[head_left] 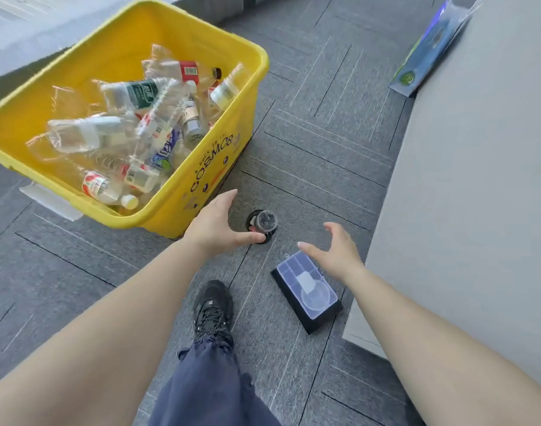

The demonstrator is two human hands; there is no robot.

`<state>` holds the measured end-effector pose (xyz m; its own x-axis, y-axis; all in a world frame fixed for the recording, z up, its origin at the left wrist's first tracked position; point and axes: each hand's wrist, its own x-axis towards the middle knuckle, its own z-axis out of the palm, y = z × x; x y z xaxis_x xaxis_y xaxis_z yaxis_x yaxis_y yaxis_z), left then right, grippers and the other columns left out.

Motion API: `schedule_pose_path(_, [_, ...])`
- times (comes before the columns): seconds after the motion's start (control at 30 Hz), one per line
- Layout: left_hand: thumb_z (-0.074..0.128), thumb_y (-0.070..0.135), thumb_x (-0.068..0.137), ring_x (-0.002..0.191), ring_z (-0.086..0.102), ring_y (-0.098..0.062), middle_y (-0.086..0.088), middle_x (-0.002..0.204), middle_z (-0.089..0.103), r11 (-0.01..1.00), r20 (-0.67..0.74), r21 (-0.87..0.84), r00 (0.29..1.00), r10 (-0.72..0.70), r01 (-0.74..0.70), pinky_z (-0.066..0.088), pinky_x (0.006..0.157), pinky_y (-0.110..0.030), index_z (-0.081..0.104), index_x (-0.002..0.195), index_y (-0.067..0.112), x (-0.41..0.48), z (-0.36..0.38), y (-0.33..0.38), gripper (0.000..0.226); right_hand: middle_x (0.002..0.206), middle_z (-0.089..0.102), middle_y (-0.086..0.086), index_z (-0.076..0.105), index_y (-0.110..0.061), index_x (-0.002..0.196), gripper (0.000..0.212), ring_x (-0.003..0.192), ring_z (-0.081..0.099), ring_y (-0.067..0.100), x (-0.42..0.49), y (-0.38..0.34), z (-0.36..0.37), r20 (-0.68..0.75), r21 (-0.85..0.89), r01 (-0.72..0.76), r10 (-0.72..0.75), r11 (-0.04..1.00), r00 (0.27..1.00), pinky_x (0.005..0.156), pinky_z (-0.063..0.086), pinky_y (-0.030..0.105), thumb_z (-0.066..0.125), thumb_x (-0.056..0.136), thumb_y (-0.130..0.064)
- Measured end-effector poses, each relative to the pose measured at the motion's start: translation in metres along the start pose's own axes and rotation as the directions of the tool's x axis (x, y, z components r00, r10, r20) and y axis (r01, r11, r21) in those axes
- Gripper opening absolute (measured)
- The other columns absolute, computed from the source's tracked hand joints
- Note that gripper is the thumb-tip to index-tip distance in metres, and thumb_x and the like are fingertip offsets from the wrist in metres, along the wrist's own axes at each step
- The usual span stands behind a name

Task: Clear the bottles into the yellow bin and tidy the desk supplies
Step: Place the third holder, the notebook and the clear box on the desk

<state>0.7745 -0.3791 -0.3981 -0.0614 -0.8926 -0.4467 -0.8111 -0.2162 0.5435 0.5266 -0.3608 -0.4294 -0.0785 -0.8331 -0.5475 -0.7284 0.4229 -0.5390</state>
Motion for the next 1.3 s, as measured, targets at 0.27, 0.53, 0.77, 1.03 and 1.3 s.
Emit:
schedule_pose_path(0.27, [0.077, 0.067, 0.054, 0.146, 0.011, -0.018, 0.002, 0.159, 0.006, 0.995, 0.063, 0.022, 0.994, -0.095, 0.094, 0.022, 0.115, -0.041, 0.001, 0.151, 0.024, 0.107, 0.1, -0.06, 0.131, 0.158, 0.016, -0.002, 0.01, -0.024, 0.151, 0.114, 0.145, 0.012, 0.02, 0.072, 0.09, 0.087, -0.038, -0.066, -0.123, 0.12, 0.99, 0.992, 0.117, 0.018, 0.04, 0.07, 0.064, -0.069])
schedule_pose_path(0.53, [0.083, 0.054, 0.058, 0.146, 0.007, -0.019, 0.001, 0.159, 0.003, 0.995, -0.042, 0.013, 0.994, -0.1, 0.101, 0.02, 0.115, -0.04, -0.006, 0.15, 0.023, 0.167, 0.182, -0.087, 0.132, 0.159, -0.016, -0.003, -0.024, -0.029, 0.147, 0.143, 0.147, -0.006, 0.024, 0.105, 0.152, 0.152, 0.083, -0.429, -0.143, 0.197, 0.892, 0.977, 0.119, 0.006, 0.047, 0.06, 0.047, -0.088])
schedule_pose_path(0.77, [0.083, 0.04, 0.064, 0.13, 0.04, -0.027, -0.004, 0.147, 0.028, 0.996, -0.172, 0.016, 0.981, -0.089, 0.093, 0.046, 0.093, -0.047, 0.014, 0.145, 0.023, 0.175, 0.205, -0.095, 0.108, 0.156, 0.007, 0.006, -0.027, -0.031, 0.144, 0.135, 0.137, 0.022, 0.031, 0.108, 0.156, 0.167, 0.012, -0.544, -0.124, 0.155, 0.83, 0.988, 0.108, 0.027, 0.046, 0.066, 0.057, -0.076])
schedule_pose_path(1.03, [0.085, 0.035, 0.063, 0.123, 0.043, -0.018, 0.002, 0.138, 0.034, 0.989, -0.212, -0.145, 0.977, -0.029, -0.002, 0.042, 0.086, -0.033, 0.024, 0.14, 0.023, 0.131, 0.198, -0.085, 0.099, 0.16, 0.004, -0.001, -0.01, -0.024, 0.151, 0.124, 0.146, 0.011, 0.023, 0.105, 0.174, 0.146, 0.06, -0.233, -0.294, 0.315, 0.927, 0.947, 0.116, 0.015, 0.044, 0.057, 0.064, -0.081])
schedule_pose_path(1.3, [0.086, 0.03, 0.061, 0.126, 0.038, -0.012, 0.004, 0.133, 0.035, 0.968, -0.023, -0.232, 0.996, 0.089, -0.092, 0.039, 0.1, -0.03, 0.026, 0.139, 0.018, 0.077, 0.222, -0.08, 0.099, 0.151, 0.031, 0.004, 0.029, -0.027, 0.147, 0.057, 0.136, 0.03, 0.031, 0.108, 0.189, 0.142, 0.1, -0.015, -0.445, 0.444, 0.896, 0.89, 0.109, 0.027, 0.047, 0.04, 0.093, -0.041])
